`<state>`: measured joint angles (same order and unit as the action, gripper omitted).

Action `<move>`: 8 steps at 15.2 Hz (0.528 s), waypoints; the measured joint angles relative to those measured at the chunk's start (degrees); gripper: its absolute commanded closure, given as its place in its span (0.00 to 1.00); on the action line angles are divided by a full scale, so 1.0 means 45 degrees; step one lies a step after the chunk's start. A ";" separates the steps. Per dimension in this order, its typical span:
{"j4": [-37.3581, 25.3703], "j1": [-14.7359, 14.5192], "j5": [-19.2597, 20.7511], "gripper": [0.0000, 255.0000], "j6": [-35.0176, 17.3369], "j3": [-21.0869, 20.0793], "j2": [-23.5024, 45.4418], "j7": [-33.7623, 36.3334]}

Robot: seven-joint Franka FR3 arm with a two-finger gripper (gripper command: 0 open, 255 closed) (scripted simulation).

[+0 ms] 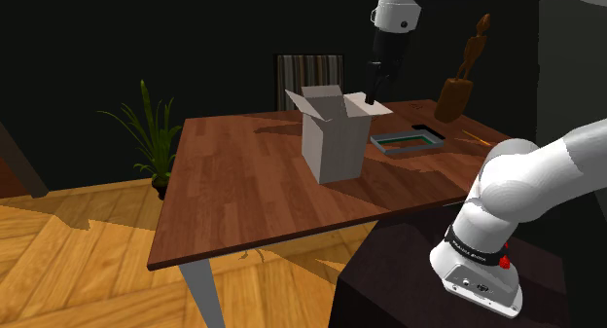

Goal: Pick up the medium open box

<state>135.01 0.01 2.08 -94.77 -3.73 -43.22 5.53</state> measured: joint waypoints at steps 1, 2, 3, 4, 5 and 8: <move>0.0000 0.0000 0.0000 0.00 0.0000 0.0000 0.0000 0.0000; -0.0049 0.0002 0.0054 0.00 -0.0158 0.0078 0.0216 -0.0151; -0.0119 -0.0011 0.0109 0.00 -0.0358 0.0161 0.0509 -0.0347; -0.0171 -0.0043 0.0147 0.00 -0.0643 0.0215 0.0873 -0.0531; -0.0251 -0.0046 0.0229 0.00 -0.0949 0.0345 0.1280 -0.0807; -0.0589 -0.0109 0.0386 0.00 -0.1831 0.0617 0.2575 -0.1558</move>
<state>132.36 -0.48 3.82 -103.01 -0.95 -31.63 -1.48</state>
